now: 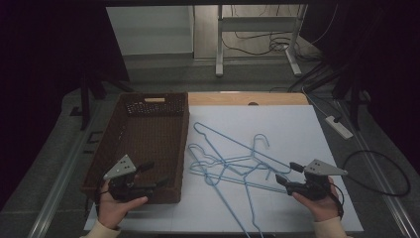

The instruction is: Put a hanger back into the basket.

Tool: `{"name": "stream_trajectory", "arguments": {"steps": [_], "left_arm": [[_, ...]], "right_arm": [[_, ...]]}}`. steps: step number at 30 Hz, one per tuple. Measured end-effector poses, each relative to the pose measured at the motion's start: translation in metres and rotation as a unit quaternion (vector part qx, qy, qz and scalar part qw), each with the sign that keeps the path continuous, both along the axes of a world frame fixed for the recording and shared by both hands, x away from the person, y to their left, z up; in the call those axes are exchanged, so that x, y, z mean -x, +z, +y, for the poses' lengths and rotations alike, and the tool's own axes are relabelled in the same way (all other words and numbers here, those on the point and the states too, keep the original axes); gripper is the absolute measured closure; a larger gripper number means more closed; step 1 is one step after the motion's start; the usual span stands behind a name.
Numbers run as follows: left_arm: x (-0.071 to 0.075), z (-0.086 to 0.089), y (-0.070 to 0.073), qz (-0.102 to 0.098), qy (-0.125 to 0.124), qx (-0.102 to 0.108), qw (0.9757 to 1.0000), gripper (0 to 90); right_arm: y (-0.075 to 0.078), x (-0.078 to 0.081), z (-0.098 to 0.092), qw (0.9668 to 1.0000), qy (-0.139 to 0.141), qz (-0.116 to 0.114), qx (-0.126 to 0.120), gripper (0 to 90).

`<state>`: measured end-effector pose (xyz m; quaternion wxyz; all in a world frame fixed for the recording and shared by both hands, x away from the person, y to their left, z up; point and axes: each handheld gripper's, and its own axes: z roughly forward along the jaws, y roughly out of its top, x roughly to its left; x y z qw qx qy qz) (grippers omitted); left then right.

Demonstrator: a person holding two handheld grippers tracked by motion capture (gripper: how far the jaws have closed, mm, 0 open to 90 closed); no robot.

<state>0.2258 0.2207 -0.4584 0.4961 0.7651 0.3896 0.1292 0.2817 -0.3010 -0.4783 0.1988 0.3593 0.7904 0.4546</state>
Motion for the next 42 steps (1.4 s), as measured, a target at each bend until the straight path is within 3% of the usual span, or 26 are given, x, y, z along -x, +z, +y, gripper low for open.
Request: {"name": "stream_trajectory", "arguments": {"steps": [11, 21, 25, 26, 27, 28, 34, 37, 42], "left_arm": [[0.000, 0.000, 0.001, 0.001, 0.002, 0.001, 1.0000, 25.9], [-0.002, -0.003, -0.001, 0.002, -0.006, -0.001, 1.0000, 25.9], [-0.003, -0.007, 0.000, 0.003, -0.011, -0.003, 0.9999, 25.9], [-0.004, -0.008, 0.001, 0.001, -0.013, -0.004, 0.9999, 25.9], [-0.004, -0.009, 0.001, 0.001, -0.015, -0.005, 0.9999, 25.9], [-0.005, -0.010, 0.002, 0.000, -0.020, -0.005, 0.9998, 25.9], [-0.007, -0.010, 0.001, 0.002, -0.022, -0.002, 0.9997, 25.9], [-0.007, -0.009, 0.000, 0.004, -0.023, -0.002, 0.9997, 26.0], [-0.006, -0.009, 0.000, 0.005, -0.022, -0.003, 0.9997, 26.0]], "right_arm": [[0.000, -0.006, 0.004, 1.0000, 0.004, -0.001, 0.006, 27.9], [0.004, 0.000, 0.006, 0.9998, 0.006, -0.005, 0.017, 28.1], [0.010, -0.006, 0.013, 0.9986, 0.011, 0.004, 0.052, 27.4], [0.015, -0.010, 0.019, 0.9970, 0.013, 0.008, 0.076, 27.9], [0.015, -0.010, 0.019, 0.9970, 0.013, 0.008, 0.076, 27.9], [0.021, -0.014, 0.026, 0.9951, 0.019, 0.010, 0.096, 28.6], [0.031, -0.040, 0.044, 0.9911, 0.027, 0.037, 0.125, 29.9], [0.030, -0.056, 0.054, 0.9874, 0.030, 0.061, 0.143, 31.6], [0.018, -0.085, 0.070, 0.9777, 0.034, 0.109, 0.176, 35.8]]}}
